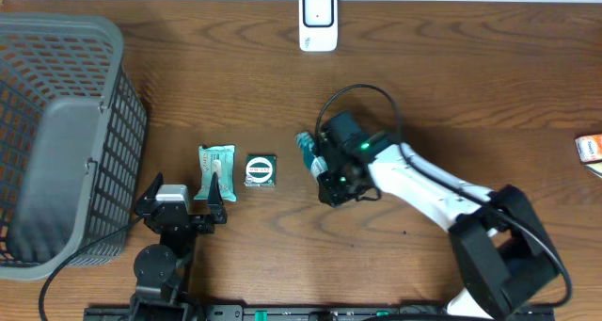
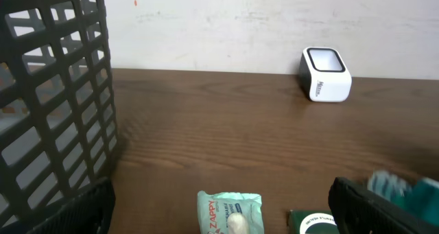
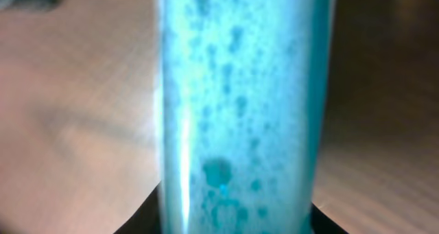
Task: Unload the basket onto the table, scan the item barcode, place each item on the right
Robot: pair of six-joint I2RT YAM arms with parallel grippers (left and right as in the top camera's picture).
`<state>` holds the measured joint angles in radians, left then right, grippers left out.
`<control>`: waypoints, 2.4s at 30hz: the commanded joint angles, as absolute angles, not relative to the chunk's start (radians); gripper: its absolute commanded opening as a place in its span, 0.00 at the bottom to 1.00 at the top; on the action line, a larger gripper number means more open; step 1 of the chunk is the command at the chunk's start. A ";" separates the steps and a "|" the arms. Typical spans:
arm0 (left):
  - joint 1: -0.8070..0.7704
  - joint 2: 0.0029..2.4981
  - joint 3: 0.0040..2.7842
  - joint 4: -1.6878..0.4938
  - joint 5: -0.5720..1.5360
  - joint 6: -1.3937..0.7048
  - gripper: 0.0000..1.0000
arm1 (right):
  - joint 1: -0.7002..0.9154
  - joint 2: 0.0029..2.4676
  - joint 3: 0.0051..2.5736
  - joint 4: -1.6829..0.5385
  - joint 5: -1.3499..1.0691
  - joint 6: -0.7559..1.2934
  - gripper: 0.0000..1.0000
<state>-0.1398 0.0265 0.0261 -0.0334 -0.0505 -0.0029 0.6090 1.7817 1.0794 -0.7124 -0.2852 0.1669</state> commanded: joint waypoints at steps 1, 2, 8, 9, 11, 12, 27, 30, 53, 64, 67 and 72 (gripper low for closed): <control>-0.136 0.025 0.004 -0.067 -0.059 0.000 0.98 | 0.542 1.689 1.101 -0.785 -0.528 -0.073 0.01; -0.136 0.025 0.004 -0.067 -0.060 0.000 0.98 | 0.520 1.665 1.101 -0.819 -0.545 -0.110 0.01; -0.136 0.025 0.004 -0.067 -0.059 0.000 0.98 | 0.462 1.554 1.101 -0.867 -0.665 -0.213 0.01; -0.136 0.025 0.004 -0.067 -0.059 -0.001 0.98 | 0.459 1.538 1.101 -0.869 -0.662 -0.220 0.01; -0.136 0.025 0.004 -0.067 -0.059 0.000 0.98 | 0.459 1.512 1.101 -0.879 -0.635 -0.226 0.01; -0.136 0.025 0.004 -0.067 -0.059 0.000 0.98 | 0.459 1.502 1.101 -0.884 -0.624 -0.226 0.01; -0.136 0.025 0.004 -0.067 -0.059 0.000 0.98 | 0.458 1.433 1.101 -1.116 -0.989 -0.605 0.01; -0.136 0.025 0.004 -0.067 -0.059 0.000 0.98 | 0.458 1.426 1.101 -1.125 -0.995 -0.613 0.01; -0.136 0.025 0.004 -0.067 -0.059 0.000 0.98 | 0.461 1.425 1.101 -0.644 -0.399 -0.278 0.03; -0.136 0.025 0.004 -0.067 -0.059 0.000 0.98 | 0.464 1.483 1.101 -0.282 -0.208 -0.192 0.08; -0.136 0.025 0.004 -0.067 -0.060 0.000 0.98 | 0.464 1.520 1.102 -0.173 -0.144 -0.187 0.12; -0.136 0.025 0.004 -0.067 -0.059 0.000 0.98 | 0.464 1.594 1.124 -0.064 -0.035 -0.193 0.22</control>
